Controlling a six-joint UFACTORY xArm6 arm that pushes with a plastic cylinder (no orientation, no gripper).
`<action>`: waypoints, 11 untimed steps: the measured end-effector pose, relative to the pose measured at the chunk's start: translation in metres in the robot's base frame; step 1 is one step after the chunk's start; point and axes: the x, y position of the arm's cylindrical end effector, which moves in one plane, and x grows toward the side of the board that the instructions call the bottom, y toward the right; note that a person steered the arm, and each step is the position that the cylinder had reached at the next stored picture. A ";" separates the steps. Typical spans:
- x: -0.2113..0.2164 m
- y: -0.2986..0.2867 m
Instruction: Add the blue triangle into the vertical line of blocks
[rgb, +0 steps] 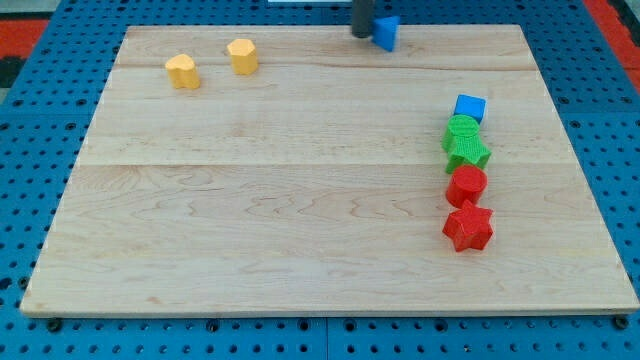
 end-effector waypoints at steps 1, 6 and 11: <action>0.004 0.052; 0.005 0.132; 0.016 0.187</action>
